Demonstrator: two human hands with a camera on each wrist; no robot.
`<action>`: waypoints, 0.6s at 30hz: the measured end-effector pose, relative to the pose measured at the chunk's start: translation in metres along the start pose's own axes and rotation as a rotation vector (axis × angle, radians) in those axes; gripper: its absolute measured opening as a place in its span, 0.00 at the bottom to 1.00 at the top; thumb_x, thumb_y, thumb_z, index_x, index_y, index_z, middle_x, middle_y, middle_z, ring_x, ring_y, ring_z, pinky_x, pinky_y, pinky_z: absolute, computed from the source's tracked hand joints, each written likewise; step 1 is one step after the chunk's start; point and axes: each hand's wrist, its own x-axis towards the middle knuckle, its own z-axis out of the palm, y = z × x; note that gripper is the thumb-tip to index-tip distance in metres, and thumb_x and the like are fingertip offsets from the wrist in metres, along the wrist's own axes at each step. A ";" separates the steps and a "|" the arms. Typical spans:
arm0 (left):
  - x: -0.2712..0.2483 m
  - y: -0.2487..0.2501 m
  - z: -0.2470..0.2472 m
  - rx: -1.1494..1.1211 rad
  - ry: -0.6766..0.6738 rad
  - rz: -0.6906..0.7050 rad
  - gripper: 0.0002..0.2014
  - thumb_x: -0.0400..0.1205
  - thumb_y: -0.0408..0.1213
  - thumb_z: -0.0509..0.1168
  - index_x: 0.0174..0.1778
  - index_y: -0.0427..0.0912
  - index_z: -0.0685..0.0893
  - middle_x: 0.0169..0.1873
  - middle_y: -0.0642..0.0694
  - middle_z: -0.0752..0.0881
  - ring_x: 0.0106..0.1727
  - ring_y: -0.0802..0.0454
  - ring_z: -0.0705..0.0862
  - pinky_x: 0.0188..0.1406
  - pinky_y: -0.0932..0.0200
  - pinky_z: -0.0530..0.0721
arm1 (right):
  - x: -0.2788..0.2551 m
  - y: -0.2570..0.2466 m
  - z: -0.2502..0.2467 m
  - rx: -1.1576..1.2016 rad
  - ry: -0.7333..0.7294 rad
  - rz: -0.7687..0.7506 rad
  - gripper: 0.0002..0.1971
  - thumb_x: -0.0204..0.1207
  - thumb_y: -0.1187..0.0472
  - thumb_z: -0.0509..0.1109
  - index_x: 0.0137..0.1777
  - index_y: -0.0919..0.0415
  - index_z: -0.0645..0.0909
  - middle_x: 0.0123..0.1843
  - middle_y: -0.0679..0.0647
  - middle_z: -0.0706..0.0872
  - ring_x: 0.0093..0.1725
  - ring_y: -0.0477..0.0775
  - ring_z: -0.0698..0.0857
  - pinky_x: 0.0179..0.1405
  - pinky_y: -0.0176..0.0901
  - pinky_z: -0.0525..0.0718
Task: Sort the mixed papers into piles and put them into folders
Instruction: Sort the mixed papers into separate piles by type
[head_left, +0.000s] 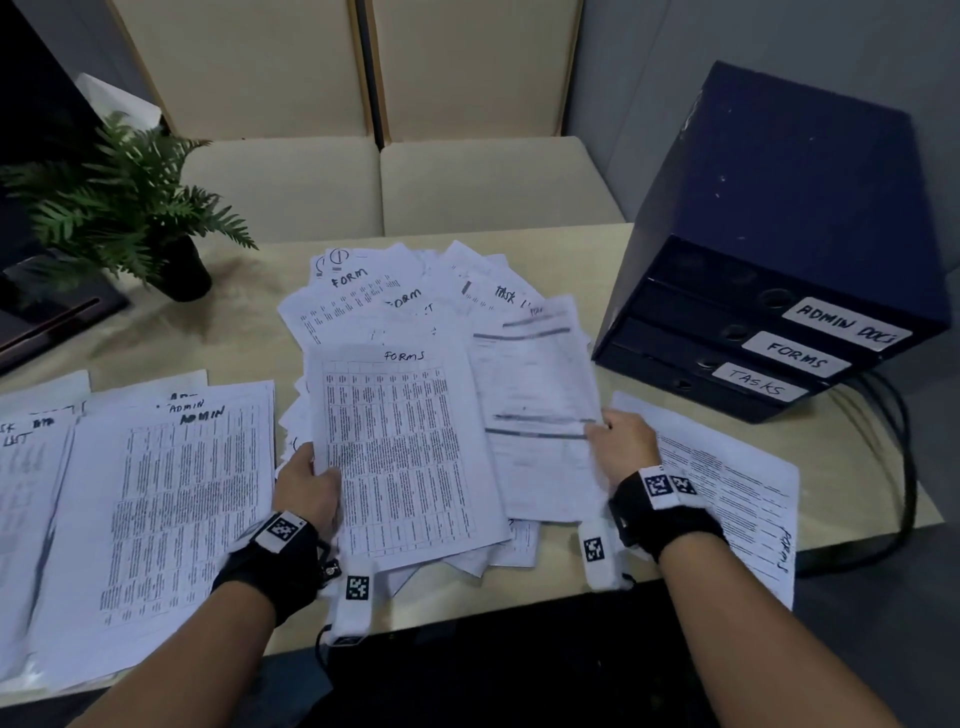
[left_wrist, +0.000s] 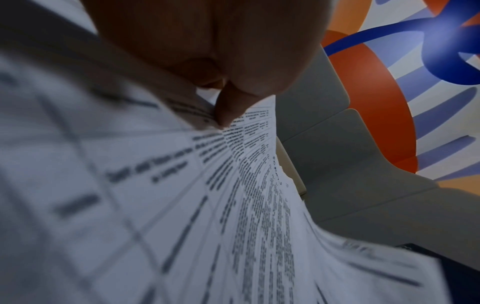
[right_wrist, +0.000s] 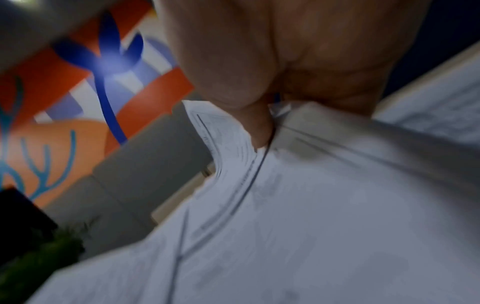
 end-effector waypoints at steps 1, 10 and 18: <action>-0.002 0.003 0.000 0.013 0.003 0.017 0.06 0.82 0.26 0.56 0.46 0.37 0.77 0.30 0.37 0.78 0.23 0.47 0.74 0.21 0.61 0.72 | 0.000 0.004 0.006 -0.041 -0.056 0.018 0.09 0.82 0.63 0.64 0.48 0.64 0.86 0.50 0.60 0.88 0.46 0.60 0.83 0.42 0.43 0.78; -0.005 0.008 -0.011 0.050 0.041 0.062 0.08 0.84 0.26 0.56 0.52 0.41 0.78 0.31 0.42 0.79 0.25 0.48 0.75 0.12 0.65 0.73 | -0.021 -0.007 -0.030 0.312 0.534 -0.157 0.07 0.85 0.63 0.61 0.53 0.64 0.80 0.45 0.55 0.82 0.45 0.56 0.80 0.42 0.41 0.76; -0.006 0.008 -0.004 0.012 0.011 0.034 0.06 0.83 0.26 0.56 0.50 0.38 0.77 0.34 0.36 0.79 0.24 0.47 0.74 0.20 0.62 0.73 | -0.004 -0.013 -0.033 0.456 0.447 -0.189 0.05 0.83 0.64 0.64 0.51 0.59 0.81 0.50 0.54 0.88 0.50 0.57 0.86 0.53 0.48 0.85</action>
